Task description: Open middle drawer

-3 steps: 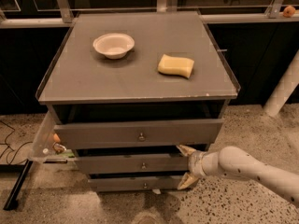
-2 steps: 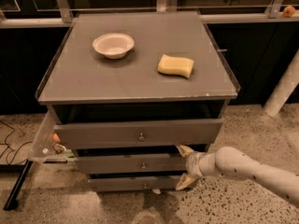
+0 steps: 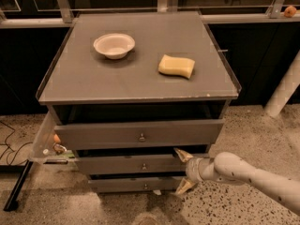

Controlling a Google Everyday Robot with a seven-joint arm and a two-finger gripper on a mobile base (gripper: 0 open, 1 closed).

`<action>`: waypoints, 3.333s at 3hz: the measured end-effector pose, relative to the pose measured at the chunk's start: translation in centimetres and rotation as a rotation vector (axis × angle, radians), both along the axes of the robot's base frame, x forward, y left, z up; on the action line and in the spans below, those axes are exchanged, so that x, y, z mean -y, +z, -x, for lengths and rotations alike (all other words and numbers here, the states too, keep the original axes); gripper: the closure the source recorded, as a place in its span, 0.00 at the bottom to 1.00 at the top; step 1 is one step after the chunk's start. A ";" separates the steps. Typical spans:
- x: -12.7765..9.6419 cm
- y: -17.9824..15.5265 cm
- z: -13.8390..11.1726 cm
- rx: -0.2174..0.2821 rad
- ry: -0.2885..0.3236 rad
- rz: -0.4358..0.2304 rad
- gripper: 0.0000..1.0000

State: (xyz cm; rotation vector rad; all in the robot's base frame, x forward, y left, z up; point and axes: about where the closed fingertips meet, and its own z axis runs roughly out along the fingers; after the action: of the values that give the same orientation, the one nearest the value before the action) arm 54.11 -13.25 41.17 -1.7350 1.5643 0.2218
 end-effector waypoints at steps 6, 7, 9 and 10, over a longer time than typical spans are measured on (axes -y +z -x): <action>2.9 -2.7 -5.0 0.036 -0.040 -0.006 0.16; 2.9 -2.1 -5.0 0.036 -0.038 -0.008 0.39; 2.9 -1.1 -5.1 0.036 -0.038 -0.008 0.85; 2.9 -0.9 -5.1 0.036 -0.039 -0.008 1.00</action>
Offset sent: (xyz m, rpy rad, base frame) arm 0.0524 -0.0251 0.0146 0.0093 -0.1303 -0.0318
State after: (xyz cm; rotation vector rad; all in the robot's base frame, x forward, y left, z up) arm 59.19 -16.10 40.29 -1.6925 1.5677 0.1767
